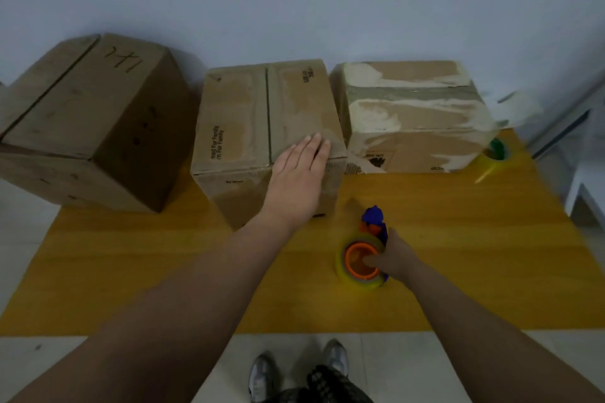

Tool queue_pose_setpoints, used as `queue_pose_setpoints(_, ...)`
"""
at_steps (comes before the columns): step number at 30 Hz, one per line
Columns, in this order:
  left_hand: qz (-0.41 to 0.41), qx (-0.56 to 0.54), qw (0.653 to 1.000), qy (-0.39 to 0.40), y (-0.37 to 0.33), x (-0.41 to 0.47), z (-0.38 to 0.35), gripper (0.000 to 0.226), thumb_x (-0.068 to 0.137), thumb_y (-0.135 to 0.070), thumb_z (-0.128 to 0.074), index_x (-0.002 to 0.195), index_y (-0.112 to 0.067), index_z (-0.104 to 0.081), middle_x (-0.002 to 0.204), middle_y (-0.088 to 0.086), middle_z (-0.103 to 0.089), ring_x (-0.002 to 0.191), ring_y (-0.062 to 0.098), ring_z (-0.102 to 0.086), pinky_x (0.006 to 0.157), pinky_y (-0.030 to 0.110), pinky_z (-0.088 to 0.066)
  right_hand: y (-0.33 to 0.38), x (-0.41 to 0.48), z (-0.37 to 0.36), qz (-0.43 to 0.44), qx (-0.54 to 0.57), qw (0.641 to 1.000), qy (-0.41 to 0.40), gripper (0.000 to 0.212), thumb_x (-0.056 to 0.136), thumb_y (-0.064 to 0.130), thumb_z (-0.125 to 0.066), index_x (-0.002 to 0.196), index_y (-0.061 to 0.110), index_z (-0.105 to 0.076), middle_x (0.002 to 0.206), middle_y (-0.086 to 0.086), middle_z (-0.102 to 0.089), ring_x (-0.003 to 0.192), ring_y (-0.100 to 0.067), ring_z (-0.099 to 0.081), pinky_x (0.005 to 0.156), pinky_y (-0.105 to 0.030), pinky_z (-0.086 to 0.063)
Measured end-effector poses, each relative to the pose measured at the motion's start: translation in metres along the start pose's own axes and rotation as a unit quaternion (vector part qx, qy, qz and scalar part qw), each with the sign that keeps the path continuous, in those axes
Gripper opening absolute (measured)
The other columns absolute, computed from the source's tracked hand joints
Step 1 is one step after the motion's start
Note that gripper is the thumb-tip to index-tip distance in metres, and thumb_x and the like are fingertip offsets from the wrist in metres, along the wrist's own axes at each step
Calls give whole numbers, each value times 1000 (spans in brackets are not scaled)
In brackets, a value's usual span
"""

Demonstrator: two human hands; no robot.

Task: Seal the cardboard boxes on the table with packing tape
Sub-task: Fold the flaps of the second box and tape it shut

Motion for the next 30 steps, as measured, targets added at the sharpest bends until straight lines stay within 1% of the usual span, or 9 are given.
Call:
queue_pose_setpoints(6,-46,-57,997,12,2,-18,10,53,97,-26,-45,146,-12,-30,154,5,-27,143,16,-15,115,26,3,-10,18,-15,22,-54,995,-83,60,87,14,-68,135,6,-33,102,-11,-56,74,-22,-57,56,-32,-46)
queue_pose_setpoints(8,-48,-93,994,22,2,-43,15,49,97,-26,-46,144,-14,-36,154,3,-26,143,11,-10,114,24,2,-19,18,-13,68,-44,992,-99,53,86,12,-68,131,9,-40,102,-9,-57,69,-17,-54,51,-25,-41)
queue_pose_setpoints(12,67,-220,969,88,3,-86,14,38,100,-30,-40,133,-16,-51,144,0,-41,136,13,-29,109,20,-18,-26,-1,-3,195,83,969,-127,56,81,0,-67,128,15,-41,87,-1,-58,60,-11,-56,44,-25,-38)
queue_pose_setpoints(15,221,-407,876,133,-8,-84,19,39,99,-43,-36,111,-19,-63,112,-5,-62,109,13,-55,88,22,-41,-10,-20,7,265,105,947,-150,63,77,-3,-67,121,32,-39,79,5,-57,57,-14,-56,40,-31,-42)
queue_pose_setpoints(18,319,-543,758,169,-21,-63,38,69,80,-72,-30,88,-15,-67,81,0,-71,83,18,-68,72,29,-53,20,-40,13,324,99,922,-188,72,75,-2,-67,126,37,-34,96,11,-59,73,-12,-59,54,-35,-51)
queue_pose_setpoints(21,336,-576,711,222,-26,-47,58,90,63,-86,-27,87,-10,-67,75,4,-73,73,18,-71,58,25,-55,51,-56,18,411,111,880,-210,75,73,-5,-66,133,31,-38,121,8,-56,105,-9,-55,80,-26,-48)
queue_pose_setpoints(23,342,-589,701,210,-25,-40,71,88,64,-86,-35,88,-8,-67,74,6,-73,70,18,-71,54,22,-54,68,-64,19,448,80,859,-234,69,74,-2,-67,132,27,-43,123,12,-53,111,-9,-51,83,-24,-44)
queue_pose_setpoints(26,342,-570,727,169,-18,-37,82,59,83,-64,-53,85,-6,-66,70,5,-72,63,17,-69,56,24,-56,82,-69,18,456,38,847,-271,64,76,3,-68,130,27,-46,117,11,-56,105,-13,-54,71,-16,-40)
queue_pose_setpoints(30,308,-569,752,129,1,-41,99,28,95,-30,-54,81,-8,-64,70,4,-67,62,12,-63,58,22,-55,89,-70,13,465,-23,842,-273,69,76,10,-69,135,31,-41,128,5,-54,113,-17,-54,79,-34,-52)
Point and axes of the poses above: each hand's wrist, its own x-axis towards the middle knuckle, its own z-axis out of the back of the hand, y = z × x, the point moved 1 cm from there along x, towards the middle knuckle
